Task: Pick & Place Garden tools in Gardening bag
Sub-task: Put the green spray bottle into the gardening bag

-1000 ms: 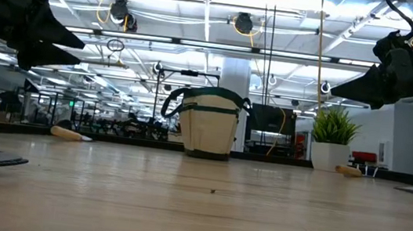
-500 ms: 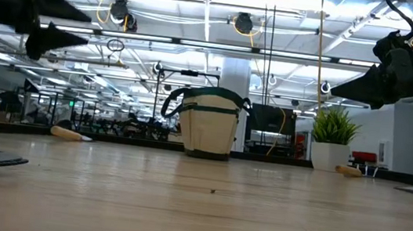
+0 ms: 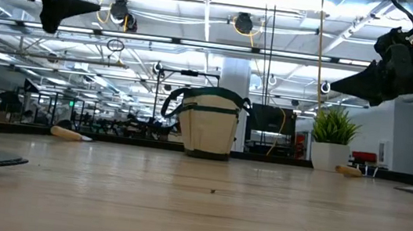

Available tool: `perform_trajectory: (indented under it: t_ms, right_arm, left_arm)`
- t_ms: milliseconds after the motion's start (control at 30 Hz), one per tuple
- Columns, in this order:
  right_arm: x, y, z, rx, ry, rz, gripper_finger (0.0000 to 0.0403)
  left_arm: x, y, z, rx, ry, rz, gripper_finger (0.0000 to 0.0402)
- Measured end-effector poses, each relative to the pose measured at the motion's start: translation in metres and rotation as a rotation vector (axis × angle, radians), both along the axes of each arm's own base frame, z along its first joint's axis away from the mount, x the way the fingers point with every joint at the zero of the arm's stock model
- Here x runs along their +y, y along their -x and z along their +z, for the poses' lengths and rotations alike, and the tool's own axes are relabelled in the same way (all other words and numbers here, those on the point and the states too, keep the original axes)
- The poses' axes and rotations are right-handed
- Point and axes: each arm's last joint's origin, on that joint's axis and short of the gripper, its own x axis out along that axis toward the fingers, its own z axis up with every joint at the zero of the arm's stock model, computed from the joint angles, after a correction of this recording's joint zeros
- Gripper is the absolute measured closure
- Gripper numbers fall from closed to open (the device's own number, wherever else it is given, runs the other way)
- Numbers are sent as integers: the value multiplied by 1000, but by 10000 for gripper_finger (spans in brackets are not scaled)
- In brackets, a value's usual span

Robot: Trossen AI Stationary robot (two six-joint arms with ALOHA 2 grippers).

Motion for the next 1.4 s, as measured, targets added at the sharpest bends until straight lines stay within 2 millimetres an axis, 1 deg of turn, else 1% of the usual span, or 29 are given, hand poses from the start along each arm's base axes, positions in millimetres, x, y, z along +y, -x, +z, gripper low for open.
perform_trajectory:
  t_ms: [267,533,767,967,1133,1233,1400]
  right_arm:
    - [0,0,0,2,-1,0,403]
    - [0,0,0,4,-2,0,403]
    - [0,0,-1,10,-4,0,403]
    - [0,0,-1,9,-4,0,403]
    - [0,0,-1,10,-4,0,403]
    - [0,0,-1,10,-4,0,403]
    - [0,0,-1,10,-4,0,403]
  left_arm:
    - [-2,-24,45,275,97,-20,135]
    - [-5,-43,82,404,213,-33,135]
    - [-6,-51,100,541,355,17,135]
    - [-9,-60,112,615,500,5,135]
    - [-14,-66,120,706,575,8,135]
    - [-17,-67,124,778,610,30,135]
    - [-24,-65,133,843,668,60,135]
